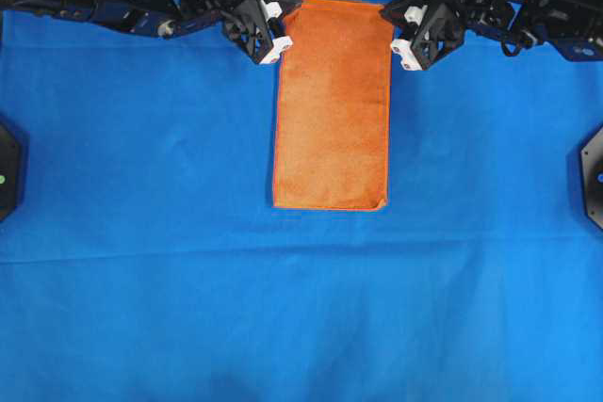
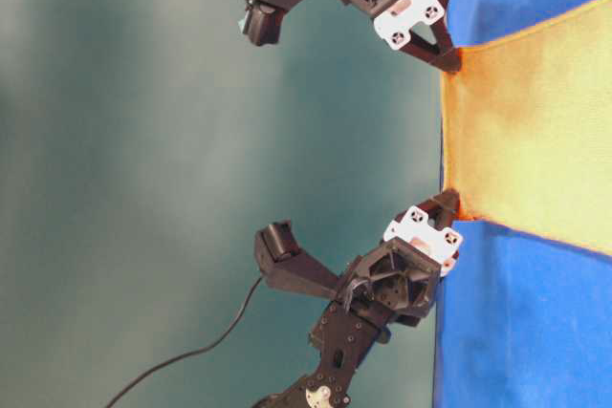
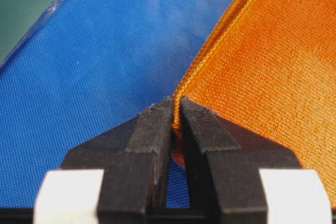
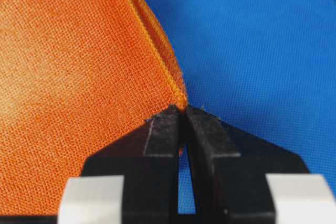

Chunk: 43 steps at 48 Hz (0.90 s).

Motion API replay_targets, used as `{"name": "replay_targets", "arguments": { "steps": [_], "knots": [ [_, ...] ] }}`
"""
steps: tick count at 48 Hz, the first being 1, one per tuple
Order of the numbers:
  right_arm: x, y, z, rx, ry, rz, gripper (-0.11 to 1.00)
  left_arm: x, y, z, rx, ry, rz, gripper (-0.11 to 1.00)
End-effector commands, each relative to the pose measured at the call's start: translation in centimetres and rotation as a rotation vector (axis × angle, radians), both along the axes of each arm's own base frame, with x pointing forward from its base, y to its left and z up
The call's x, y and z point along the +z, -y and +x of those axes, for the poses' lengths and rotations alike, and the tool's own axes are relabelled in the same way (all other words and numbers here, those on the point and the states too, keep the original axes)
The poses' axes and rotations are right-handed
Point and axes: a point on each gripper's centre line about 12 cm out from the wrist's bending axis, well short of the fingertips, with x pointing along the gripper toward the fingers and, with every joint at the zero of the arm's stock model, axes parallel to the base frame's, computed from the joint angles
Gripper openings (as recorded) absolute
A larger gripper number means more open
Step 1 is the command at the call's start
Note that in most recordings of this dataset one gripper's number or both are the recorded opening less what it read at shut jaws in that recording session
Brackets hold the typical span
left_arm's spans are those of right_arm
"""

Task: Fold the orange towel.
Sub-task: 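Pull the far corners toward the near end, folding the strip in half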

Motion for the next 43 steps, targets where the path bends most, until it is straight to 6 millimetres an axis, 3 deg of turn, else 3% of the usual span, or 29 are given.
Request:
{"name": "replay_targets", "arguments": {
  "steps": [1, 14, 23, 29, 37, 43],
  "knots": [
    [1.4, 0.5, 0.2, -0.008, 0.032, -0.024, 0.04, 2.2, -0.7, 0.2, 0.010, 0.044, 0.029, 0.03],
    [3.9, -0.8, 0.3, 0.017, 0.056, -0.039, 0.04, 5.8, 0.0, -0.1, -0.014, 0.059, 0.061, 0.03],
    [7.2, -2.9, 0.4, 0.062, 0.087, -0.058, 0.04, 8.1, 2.6, 0.1, -0.079, 0.051, 0.074, 0.03],
    [8.4, -4.9, 0.3, 0.103, 0.099, -0.055, 0.04, 9.2, 4.8, -0.1, -0.136, 0.051, 0.094, 0.03],
    [8.0, -7.6, -0.1, 0.153, 0.084, -0.018, 0.04, 10.0, 8.1, -0.6, -0.212, 0.053, 0.106, 0.03],
    [7.4, -9.9, -0.2, 0.208, 0.050, 0.015, 0.04, 9.3, 10.4, -1.0, -0.254, 0.040, 0.078, 0.03]
  ]
}}
